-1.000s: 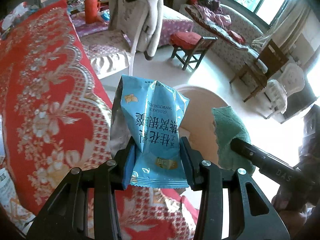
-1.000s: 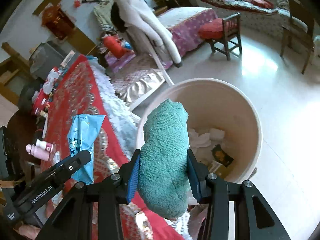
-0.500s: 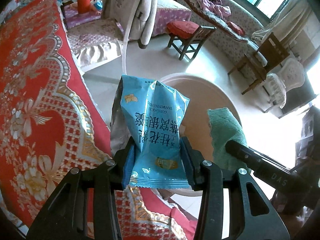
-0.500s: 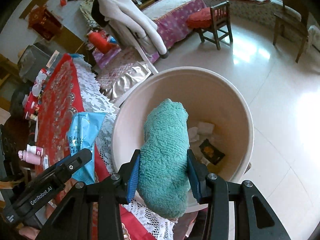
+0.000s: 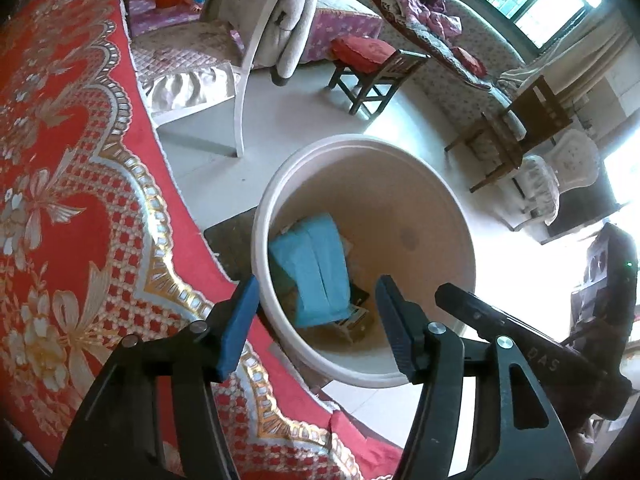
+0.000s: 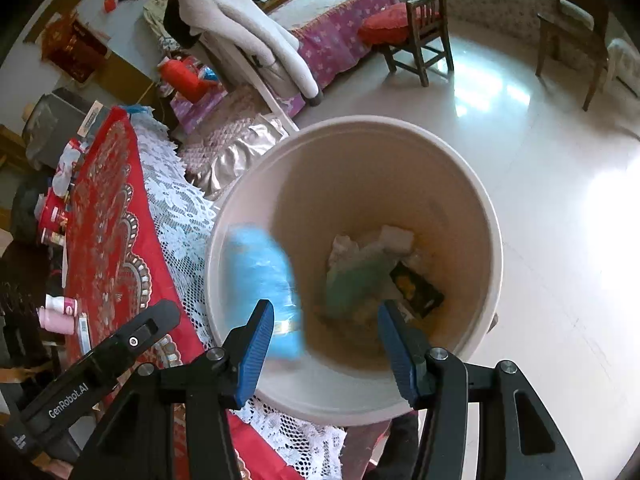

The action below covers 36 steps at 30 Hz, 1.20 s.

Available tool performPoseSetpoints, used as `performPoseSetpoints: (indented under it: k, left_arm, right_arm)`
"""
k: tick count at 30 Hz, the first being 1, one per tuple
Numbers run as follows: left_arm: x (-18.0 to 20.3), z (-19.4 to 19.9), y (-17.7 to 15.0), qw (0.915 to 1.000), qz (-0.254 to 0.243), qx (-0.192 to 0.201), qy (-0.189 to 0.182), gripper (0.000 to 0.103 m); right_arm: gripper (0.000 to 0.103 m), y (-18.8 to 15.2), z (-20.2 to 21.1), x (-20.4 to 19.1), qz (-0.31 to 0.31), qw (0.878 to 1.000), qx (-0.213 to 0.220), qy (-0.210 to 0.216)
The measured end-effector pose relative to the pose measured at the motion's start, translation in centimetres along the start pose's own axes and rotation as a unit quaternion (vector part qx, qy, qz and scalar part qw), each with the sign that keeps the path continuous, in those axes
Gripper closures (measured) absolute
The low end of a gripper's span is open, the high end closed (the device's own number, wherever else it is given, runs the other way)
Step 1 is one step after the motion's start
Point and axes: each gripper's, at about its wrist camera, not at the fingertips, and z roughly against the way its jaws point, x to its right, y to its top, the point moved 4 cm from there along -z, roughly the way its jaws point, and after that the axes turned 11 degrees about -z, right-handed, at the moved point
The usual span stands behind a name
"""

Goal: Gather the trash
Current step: 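Open the right tool over the bucket while the left tool releases the blue packet, then move both open tools back over the table toward the remaining trash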

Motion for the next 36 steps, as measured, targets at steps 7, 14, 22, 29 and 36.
performPoseSetpoints:
  k: [7, 14, 22, 29, 36]
  left_arm:
    - [-0.8, 2.8, -1.0, 0.9991, 0.003, 0.021, 0.037, 0.044]
    - [-2.8, 5.8, -2.5, 0.9961, 0.016, 0.043, 0.075, 0.044]
    - [-6.5, 10.2, -4.7, 0.9902, 0.045, 0.067, 0.114, 0.044]
    - [-9.4, 14.1, -6.8, 0.9834, 0.074, 0.091, 0.139, 0.044]
    - [-11.9, 17.5, -9.6, 0.9768, 0.098, 0.102, 0.161, 0.044]
  right_arm:
    - [0.051, -0.9, 0.0, -1.2, 0.011, 1.0, -0.002, 0.005]
    - [0.05, -2.1, 0.8, -3.9, 0.036, 0.999, 0.007, 0.016]
    - [0.05, -4.2, 1.9, -8.0, 0.093, 0.995, 0.033, 0.008]
    - [0.046, -6.3, 2.8, -11.4, 0.144, 0.988, 0.052, 0.004]
    - [0.045, -8.9, 3.2, -14.8, 0.18, 0.982, 0.057, 0.016]
